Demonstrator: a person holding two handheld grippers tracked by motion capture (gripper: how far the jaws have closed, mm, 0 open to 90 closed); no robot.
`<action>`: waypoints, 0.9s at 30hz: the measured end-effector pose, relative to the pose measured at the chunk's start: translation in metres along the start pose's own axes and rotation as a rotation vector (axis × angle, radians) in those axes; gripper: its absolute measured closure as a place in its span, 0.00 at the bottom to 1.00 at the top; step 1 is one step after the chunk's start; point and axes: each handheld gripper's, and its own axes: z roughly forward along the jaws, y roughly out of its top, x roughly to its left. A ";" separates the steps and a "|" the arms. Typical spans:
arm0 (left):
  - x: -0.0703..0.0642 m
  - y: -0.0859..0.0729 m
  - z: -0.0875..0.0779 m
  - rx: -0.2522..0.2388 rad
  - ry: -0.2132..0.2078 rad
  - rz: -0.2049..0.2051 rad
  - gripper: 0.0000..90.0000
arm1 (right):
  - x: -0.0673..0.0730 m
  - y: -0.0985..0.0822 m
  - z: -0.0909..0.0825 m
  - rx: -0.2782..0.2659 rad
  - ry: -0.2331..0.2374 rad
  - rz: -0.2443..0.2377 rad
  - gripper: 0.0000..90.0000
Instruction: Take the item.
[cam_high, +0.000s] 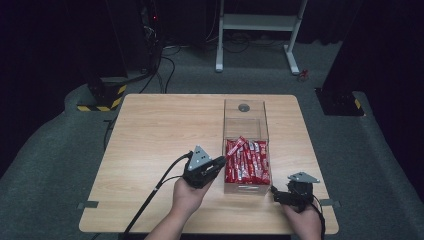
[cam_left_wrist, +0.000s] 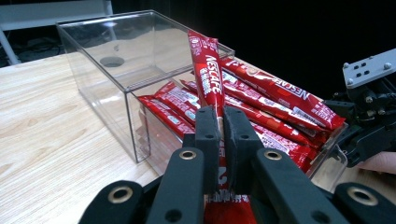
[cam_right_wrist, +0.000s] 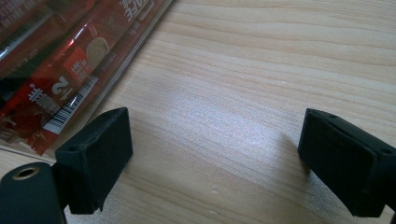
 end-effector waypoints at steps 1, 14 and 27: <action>0.001 0.000 -0.001 -0.002 0.001 -0.002 0.94 | 0.000 0.000 0.000 0.000 0.000 0.000 0.11; 0.013 -0.002 -0.017 -0.021 0.040 -0.013 0.94 | 0.000 0.000 0.000 0.000 -0.001 -0.001 0.11; 0.030 -0.008 -0.031 -0.019 0.085 -0.021 0.94 | 0.000 0.000 0.000 0.000 -0.001 -0.001 0.11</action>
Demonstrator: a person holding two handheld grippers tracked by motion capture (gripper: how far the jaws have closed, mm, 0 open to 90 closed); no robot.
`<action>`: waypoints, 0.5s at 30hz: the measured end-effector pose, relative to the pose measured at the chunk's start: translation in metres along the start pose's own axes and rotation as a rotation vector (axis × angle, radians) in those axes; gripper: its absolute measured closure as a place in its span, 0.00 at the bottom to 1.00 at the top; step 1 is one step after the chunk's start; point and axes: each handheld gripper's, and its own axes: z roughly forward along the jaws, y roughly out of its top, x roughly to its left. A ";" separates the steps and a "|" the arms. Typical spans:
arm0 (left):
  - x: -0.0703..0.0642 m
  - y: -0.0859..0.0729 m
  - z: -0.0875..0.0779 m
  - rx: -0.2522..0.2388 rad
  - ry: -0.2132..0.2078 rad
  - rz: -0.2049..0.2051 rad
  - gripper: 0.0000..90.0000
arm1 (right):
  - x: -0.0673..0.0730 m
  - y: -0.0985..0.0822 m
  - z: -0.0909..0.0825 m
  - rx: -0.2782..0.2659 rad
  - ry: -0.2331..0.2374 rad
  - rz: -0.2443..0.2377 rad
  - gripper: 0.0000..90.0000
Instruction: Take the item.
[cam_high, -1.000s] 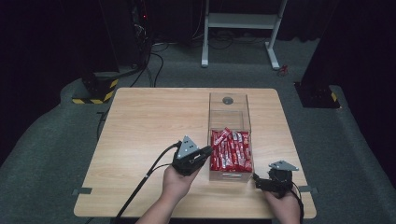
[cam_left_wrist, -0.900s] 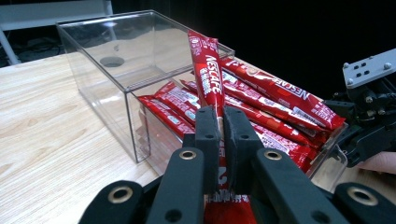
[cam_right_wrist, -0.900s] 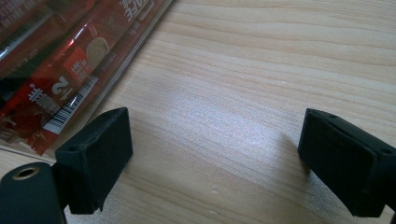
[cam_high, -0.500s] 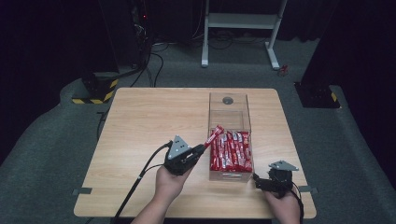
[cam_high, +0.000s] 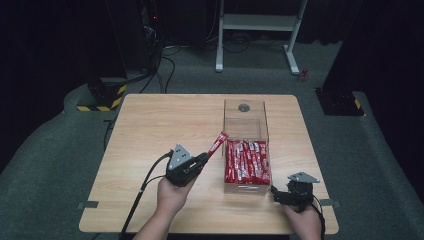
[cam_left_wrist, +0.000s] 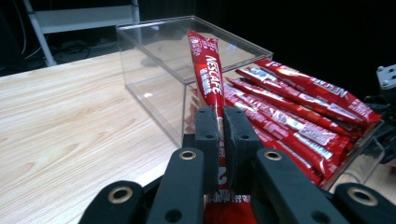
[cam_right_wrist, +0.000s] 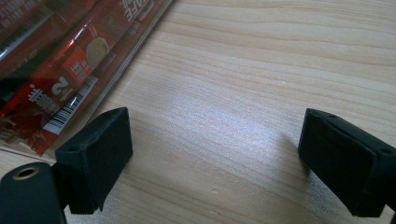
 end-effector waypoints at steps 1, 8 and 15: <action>0.002 -0.001 -0.001 -0.001 0.003 -0.001 0.94 | 0.000 0.000 0.000 0.000 0.000 0.000 0.11; 0.011 -0.004 -0.008 0.002 0.030 -0.003 0.94 | 0.000 0.000 0.000 0.000 0.000 0.001 0.11; 0.019 -0.007 -0.016 0.000 0.050 -0.012 0.94 | 0.000 0.000 0.000 0.000 0.000 0.001 0.11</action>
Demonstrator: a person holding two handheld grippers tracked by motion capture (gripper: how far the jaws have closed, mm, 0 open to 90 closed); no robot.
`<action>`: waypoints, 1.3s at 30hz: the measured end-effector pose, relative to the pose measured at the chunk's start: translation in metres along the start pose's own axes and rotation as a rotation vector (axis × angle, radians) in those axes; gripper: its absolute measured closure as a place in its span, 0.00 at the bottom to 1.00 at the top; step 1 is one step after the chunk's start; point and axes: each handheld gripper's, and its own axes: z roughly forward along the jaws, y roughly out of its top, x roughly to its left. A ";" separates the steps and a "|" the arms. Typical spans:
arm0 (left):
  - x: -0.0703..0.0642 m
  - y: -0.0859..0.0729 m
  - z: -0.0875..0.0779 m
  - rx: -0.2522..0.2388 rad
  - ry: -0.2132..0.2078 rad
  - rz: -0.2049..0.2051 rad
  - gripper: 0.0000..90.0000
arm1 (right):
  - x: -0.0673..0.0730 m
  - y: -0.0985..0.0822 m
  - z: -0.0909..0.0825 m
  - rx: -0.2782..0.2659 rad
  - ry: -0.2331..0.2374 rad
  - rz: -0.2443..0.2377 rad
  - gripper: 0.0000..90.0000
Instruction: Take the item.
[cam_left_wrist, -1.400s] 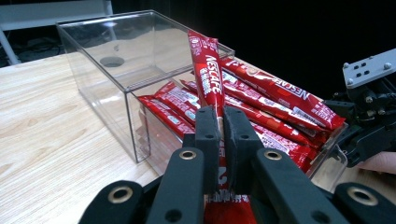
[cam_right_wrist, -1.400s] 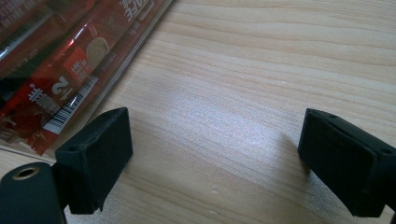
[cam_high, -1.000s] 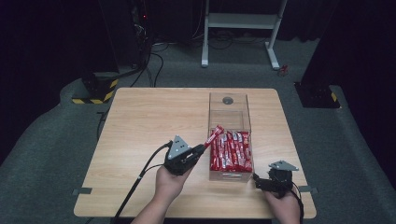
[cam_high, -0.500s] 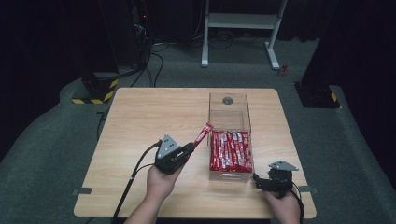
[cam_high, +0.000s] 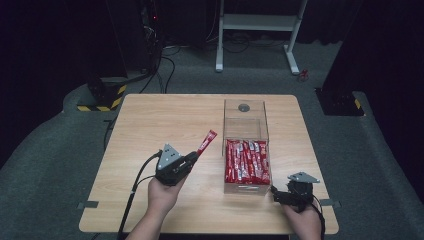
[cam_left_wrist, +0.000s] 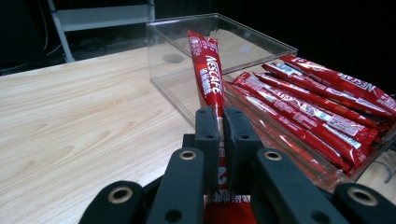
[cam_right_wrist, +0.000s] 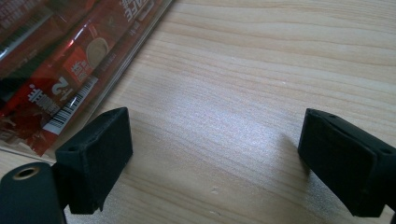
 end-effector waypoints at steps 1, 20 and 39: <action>0.002 0.000 -0.002 0.000 0.005 0.000 0.94 | 0.000 0.000 0.000 0.000 0.000 0.001 0.11; 0.029 -0.002 -0.021 -0.007 0.071 -0.016 0.94 | 0.000 0.000 0.000 0.000 0.000 0.006 0.11; 0.045 -0.007 -0.030 -0.013 0.116 -0.045 0.94 | 0.000 0.000 0.000 -0.001 0.001 0.003 0.11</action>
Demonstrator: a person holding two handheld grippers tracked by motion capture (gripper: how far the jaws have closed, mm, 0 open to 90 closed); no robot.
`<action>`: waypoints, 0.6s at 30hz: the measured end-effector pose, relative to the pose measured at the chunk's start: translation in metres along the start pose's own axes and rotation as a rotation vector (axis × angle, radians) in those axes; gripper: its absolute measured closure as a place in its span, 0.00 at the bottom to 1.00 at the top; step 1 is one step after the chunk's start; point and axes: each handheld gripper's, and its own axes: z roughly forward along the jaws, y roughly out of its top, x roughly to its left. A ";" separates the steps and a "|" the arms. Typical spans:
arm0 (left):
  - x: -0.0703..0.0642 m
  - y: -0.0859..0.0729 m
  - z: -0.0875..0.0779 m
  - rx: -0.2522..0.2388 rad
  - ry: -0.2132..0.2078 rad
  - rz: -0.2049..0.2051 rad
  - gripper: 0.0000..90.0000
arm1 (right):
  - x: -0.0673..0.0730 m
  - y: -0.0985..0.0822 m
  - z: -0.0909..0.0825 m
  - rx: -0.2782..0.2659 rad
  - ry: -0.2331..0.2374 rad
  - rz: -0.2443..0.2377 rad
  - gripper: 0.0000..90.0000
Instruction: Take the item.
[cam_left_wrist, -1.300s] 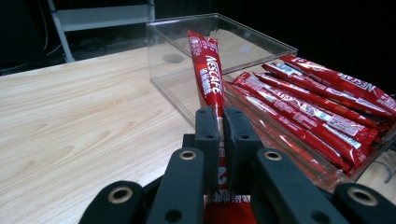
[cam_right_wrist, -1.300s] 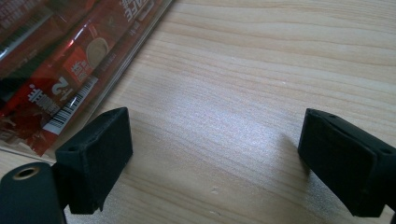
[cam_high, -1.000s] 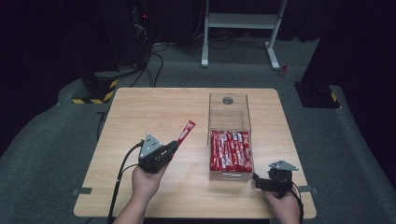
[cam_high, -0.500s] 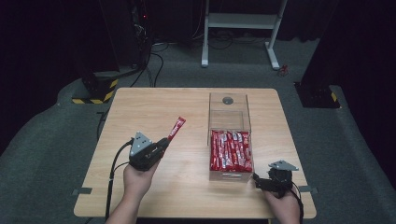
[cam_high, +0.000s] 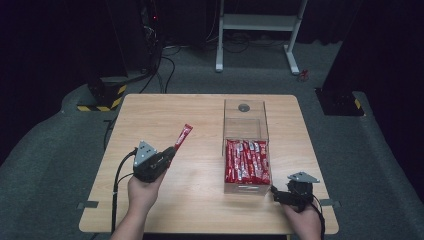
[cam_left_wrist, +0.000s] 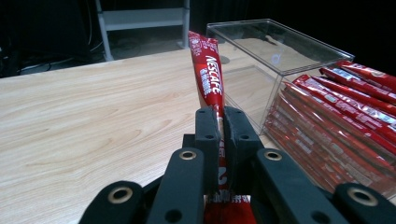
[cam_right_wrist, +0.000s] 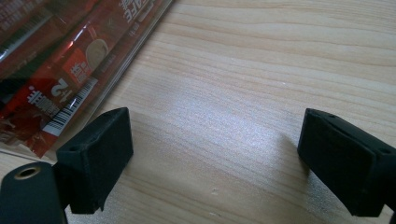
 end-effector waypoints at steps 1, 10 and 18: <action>0.001 0.000 0.000 0.001 0.004 -0.006 0.94 | 0.000 0.000 0.000 0.001 0.001 0.000 0.11; 0.011 -0.002 0.005 0.012 0.027 -0.020 0.94 | 0.000 0.000 0.000 0.001 0.002 -0.001 0.11; 0.018 -0.006 0.012 0.037 0.039 -0.038 0.94 | 0.000 0.000 0.000 0.000 0.003 -0.003 0.11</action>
